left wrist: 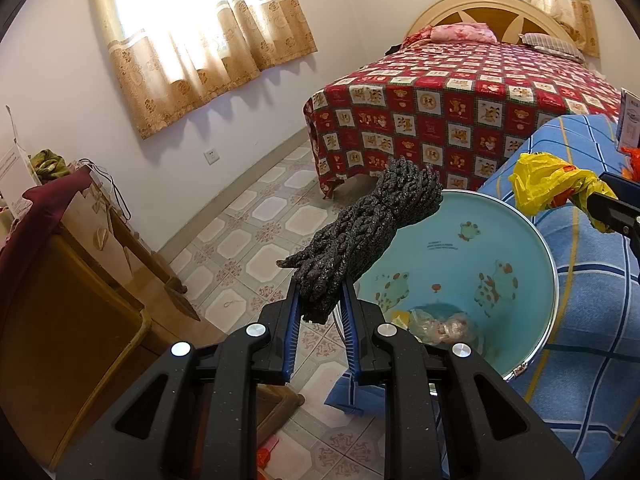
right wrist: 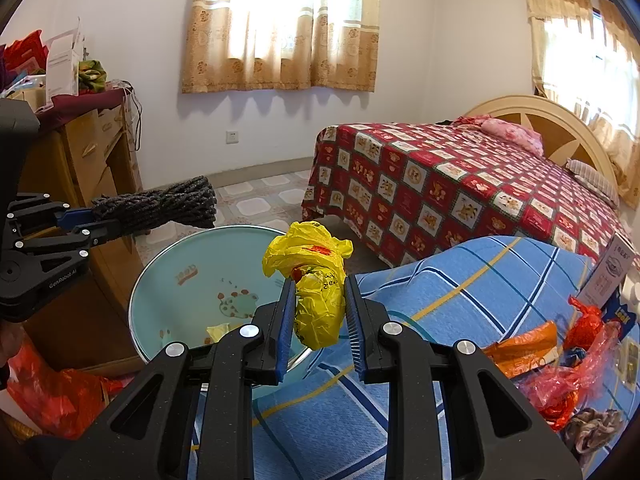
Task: Collect trash
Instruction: 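Carry the yellow bag and black net over the blue bin and open both tools, then move both open tools back to the trash pile on the table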
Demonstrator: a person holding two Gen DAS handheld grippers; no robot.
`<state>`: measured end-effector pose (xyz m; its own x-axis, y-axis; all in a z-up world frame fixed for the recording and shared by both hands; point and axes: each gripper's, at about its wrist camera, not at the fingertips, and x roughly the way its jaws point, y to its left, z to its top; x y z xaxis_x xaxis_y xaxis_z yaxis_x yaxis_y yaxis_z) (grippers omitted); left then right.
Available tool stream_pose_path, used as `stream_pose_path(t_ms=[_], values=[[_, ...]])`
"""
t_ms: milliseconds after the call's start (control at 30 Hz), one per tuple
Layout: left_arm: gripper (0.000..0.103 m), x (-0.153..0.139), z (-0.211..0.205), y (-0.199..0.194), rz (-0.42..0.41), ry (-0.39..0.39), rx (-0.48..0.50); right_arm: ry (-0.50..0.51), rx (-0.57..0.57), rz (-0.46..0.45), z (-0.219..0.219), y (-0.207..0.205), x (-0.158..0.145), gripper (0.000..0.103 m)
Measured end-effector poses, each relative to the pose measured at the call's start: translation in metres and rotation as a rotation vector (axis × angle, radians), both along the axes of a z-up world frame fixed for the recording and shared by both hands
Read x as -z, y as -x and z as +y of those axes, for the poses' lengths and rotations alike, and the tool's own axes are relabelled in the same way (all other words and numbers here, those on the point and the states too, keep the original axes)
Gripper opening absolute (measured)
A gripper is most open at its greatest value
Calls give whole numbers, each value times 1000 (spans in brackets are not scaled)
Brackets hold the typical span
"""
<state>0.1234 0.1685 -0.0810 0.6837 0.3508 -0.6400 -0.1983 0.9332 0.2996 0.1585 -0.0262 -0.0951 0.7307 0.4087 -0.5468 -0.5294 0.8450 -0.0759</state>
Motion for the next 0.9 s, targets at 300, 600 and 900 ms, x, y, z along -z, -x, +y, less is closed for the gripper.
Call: stream_pose_path(t_ms=[300,600,900], values=[[20,2,2,0,3,3,0,2,-10,-1,4,1,-1,25],[24,6,-4,1,1,19,22,-4,-40,10,10,1,0,27],[62,8,-17,4,-4,21,44,-14,-33,11,10,6,5,52]])
